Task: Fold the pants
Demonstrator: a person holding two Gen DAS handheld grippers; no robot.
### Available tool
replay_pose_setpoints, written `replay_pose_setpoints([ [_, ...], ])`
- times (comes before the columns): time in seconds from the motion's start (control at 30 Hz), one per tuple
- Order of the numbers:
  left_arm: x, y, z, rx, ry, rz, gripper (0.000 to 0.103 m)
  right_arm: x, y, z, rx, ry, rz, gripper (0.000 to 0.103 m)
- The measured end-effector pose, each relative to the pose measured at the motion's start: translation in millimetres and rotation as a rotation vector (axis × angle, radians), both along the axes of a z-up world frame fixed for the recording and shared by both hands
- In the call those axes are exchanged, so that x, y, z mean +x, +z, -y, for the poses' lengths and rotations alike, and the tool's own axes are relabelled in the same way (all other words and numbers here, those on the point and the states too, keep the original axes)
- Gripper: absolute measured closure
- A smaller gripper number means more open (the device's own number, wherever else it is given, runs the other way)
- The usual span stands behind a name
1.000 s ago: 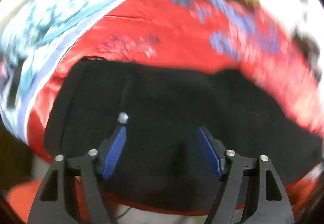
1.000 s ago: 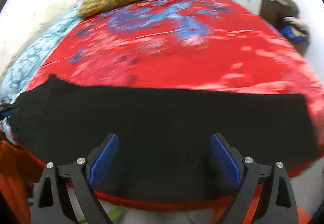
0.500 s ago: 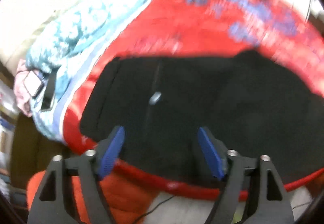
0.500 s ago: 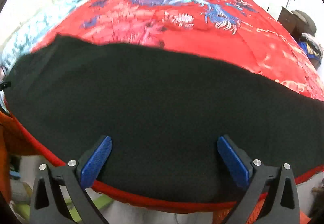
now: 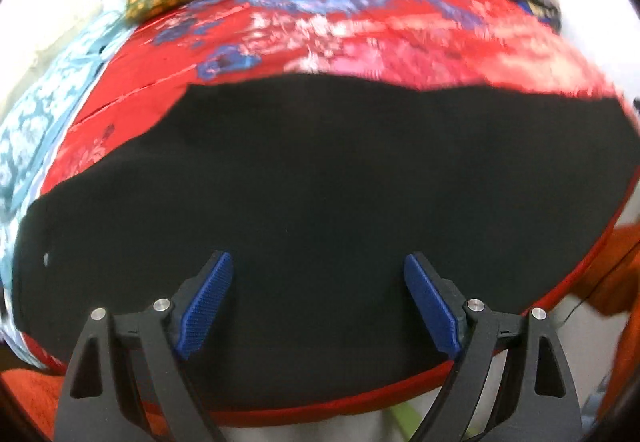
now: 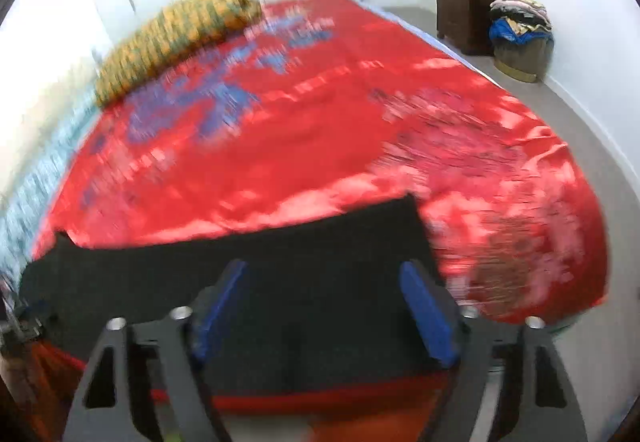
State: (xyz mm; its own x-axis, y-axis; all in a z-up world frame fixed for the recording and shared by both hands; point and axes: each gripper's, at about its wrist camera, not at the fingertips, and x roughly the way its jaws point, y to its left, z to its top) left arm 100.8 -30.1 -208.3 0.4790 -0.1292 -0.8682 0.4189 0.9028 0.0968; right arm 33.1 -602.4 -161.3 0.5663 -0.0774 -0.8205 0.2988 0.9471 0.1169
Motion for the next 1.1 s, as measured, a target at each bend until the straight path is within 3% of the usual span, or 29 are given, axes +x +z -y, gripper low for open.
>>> replay_pose_setpoints([
  [0.07, 0.4, -7.8, -4.4, -0.027, 0.019, -0.008, 0.009, 2.1, -5.9, 11.3, -0.071, 0.039, -0.053, 0.033],
  [0.17, 2.3, -7.5, -7.5, -0.056, 0.058, -0.029, 0.007, 15.7, -20.2, 25.4, -0.062, 0.059, -0.087, 0.061],
  [0.23, 2.6, -5.5, -6.9, -0.043, 0.06, -0.027, 0.007, 27.7, -35.4, 31.9, -0.06, 0.067, -0.136, 0.103],
  [0.3, 2.5, -4.5, -7.1, -0.027, 0.063, -0.018, 0.007, 34.2, -32.3, 26.4, -0.126, 0.094, -0.137, 0.103],
  [0.43, 1.3, -5.7, -11.9, -0.038, 0.096, -0.012, 0.008, 25.7, -6.1, 29.5, -0.181, 0.075, -0.011, 0.103],
  [0.53, 5.3, -8.6, -9.2, -0.045, 0.106, -0.018, 0.007, 24.5, -17.9, 54.1, -0.131, 0.021, -0.042, 0.101],
  [0.57, 5.3, -8.1, -8.6, -0.039, 0.103, -0.015, 0.007, 22.2, -18.0, 58.5, -0.107, 0.019, -0.036, 0.095],
  [0.63, 3.6, -7.2, -7.0, -0.028, 0.092, -0.005, 0.007, 13.7, -12.0, 62.3, -0.059, 0.051, 0.0, 0.068],
  [0.67, 3.2, -7.8, -6.8, -0.028, 0.092, -0.003, 0.007, 11.9, -10.0, 61.5, -0.058, 0.063, 0.009, 0.043],
  [0.7, 3.6, -8.7, -7.0, -0.032, 0.095, -0.004, 0.007, 12.0, -8.9, 58.5, -0.063, 0.069, 0.014, 0.032],
  [0.83, 5.9, -9.5, -6.2, -0.041, 0.106, -0.008, 0.007, 30.9, -20.4, 52.7, -0.029, 0.093, -0.025, 0.033],
  [0.87, 5.5, -9.3, -6.0, -0.038, 0.103, -0.007, 0.007, 38.8, -26.8, 53.4, -0.025, 0.093, -0.052, 0.04],
  [0.93, 5.3, -8.2, -6.2, -0.033, 0.098, -0.009, 0.007, 52.6, -41.7, 55.1, -0.029, 0.089, -0.138, 0.085],
  [1.0, 3.6, -5.4, -6.3, -0.024, 0.101, -0.005, 0.008, 53.7, -36.0, 50.7, -0.09, 0.092, -0.124, 0.089],
  [1.1, -1.8, -0.2, -5.4, -0.036, 0.091, 0.025, 0.008, 42.4, -11.2, 46.2, -0.113, 0.09, 0.003, 0.089],
])
